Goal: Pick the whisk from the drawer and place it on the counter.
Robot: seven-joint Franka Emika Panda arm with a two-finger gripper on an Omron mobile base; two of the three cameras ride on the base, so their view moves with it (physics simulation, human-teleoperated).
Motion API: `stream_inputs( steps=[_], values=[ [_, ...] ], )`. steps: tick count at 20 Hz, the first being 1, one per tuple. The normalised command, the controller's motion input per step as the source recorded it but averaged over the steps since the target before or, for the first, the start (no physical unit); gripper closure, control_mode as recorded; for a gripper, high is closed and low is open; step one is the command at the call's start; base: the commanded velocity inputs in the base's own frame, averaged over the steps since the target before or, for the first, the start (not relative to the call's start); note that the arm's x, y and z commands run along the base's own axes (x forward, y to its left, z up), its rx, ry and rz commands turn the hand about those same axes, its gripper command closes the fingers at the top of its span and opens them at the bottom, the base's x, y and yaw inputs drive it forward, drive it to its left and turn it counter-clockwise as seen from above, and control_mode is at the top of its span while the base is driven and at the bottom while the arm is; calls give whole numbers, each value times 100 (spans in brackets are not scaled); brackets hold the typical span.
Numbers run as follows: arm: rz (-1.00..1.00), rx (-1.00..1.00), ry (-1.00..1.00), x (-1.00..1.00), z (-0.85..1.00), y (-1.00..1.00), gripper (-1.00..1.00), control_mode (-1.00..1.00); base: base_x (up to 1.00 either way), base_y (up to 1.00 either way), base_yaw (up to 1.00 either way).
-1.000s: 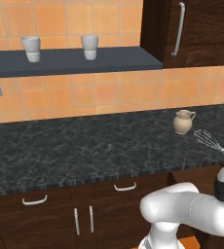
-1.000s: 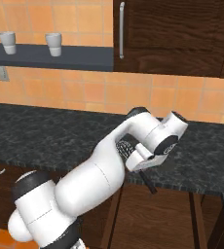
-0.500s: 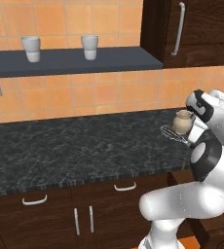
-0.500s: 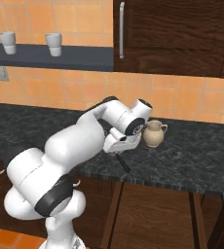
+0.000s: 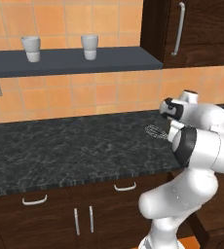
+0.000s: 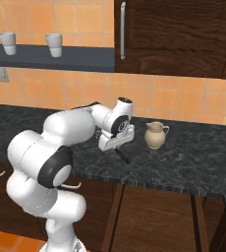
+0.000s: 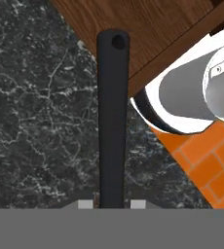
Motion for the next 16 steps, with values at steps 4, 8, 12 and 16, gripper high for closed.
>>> stream_inputs(
  steps=[4,8,12,16],
  values=[
    [-2,-34,-4,68,-67,0,100,-100,0,0,0],
    [0,-28,1,60,-95,0,100,-100,0,0,0],
    [-5,-4,-17,14,29,-1,-100,-100,0,0,0],
    [-8,0,-17,1,91,9,-100,-100,0,0,0]
  ],
)
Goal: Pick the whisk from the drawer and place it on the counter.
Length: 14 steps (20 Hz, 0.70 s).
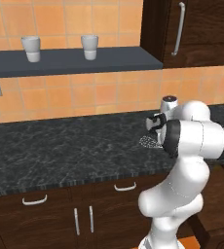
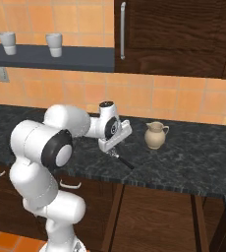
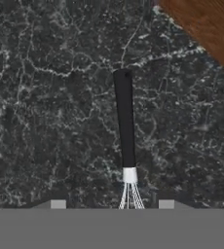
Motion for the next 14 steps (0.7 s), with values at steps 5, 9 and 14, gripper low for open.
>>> stream_inputs(
  steps=[5,9,14],
  values=[
    [-1,0,-20,-73,100,40,-100,-100,0,0,0],
    [0,-1,-25,-100,91,77,-100,-100,0,0,0],
    [0,-3,-35,-100,72,62,-100,-100,0,0,0]
  ],
)
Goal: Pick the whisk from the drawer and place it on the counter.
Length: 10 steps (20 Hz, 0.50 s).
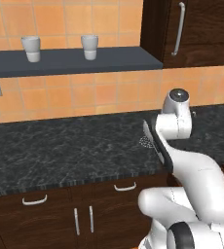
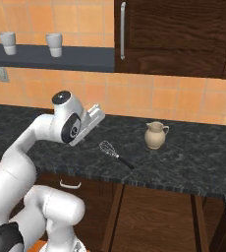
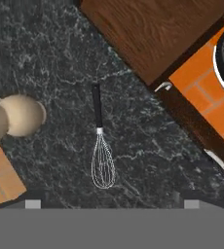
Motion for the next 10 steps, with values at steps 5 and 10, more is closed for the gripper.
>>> stream_inputs(
  steps=[5,10],
  values=[
    [0,-6,-77,-100,98,0,-100,-100,0,0,0],
    [0,3,-65,-100,100,-10,-100,-100,0,0,0]
  ],
)
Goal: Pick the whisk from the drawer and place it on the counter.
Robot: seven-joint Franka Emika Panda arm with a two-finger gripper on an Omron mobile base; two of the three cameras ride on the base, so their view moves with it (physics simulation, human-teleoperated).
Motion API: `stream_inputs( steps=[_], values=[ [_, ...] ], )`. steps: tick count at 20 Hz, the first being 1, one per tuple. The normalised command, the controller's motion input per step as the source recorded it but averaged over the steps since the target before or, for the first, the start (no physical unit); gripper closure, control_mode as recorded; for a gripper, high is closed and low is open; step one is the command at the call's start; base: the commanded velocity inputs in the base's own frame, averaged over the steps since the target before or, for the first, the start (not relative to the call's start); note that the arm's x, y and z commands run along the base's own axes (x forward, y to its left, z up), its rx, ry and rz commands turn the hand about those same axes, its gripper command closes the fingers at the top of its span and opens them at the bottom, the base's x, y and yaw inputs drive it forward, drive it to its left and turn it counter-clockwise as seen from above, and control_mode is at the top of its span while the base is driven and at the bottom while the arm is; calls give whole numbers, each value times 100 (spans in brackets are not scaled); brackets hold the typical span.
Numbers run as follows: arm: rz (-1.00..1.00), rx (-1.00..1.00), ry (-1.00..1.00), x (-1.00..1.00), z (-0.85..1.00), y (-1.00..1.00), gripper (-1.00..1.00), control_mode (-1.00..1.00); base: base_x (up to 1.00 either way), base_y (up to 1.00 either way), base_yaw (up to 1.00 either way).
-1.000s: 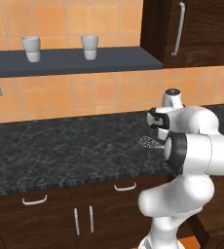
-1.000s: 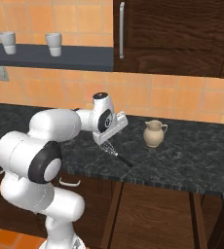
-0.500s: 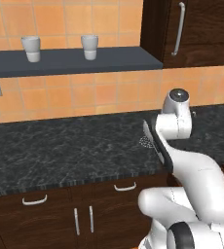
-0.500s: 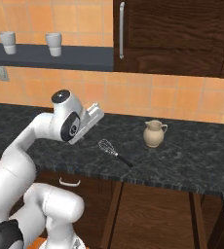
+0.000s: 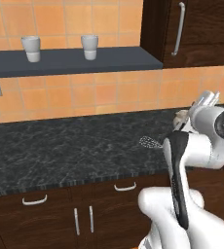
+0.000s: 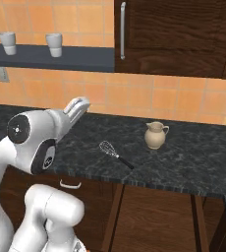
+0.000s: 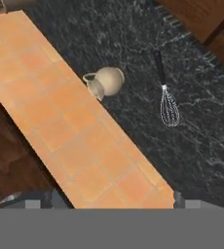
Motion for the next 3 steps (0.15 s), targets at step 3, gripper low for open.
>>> stream_inputs(
  steps=[3],
  values=[
    [3,9,-67,-94,98,-49,-100,-100,0,0,0]
  ],
)
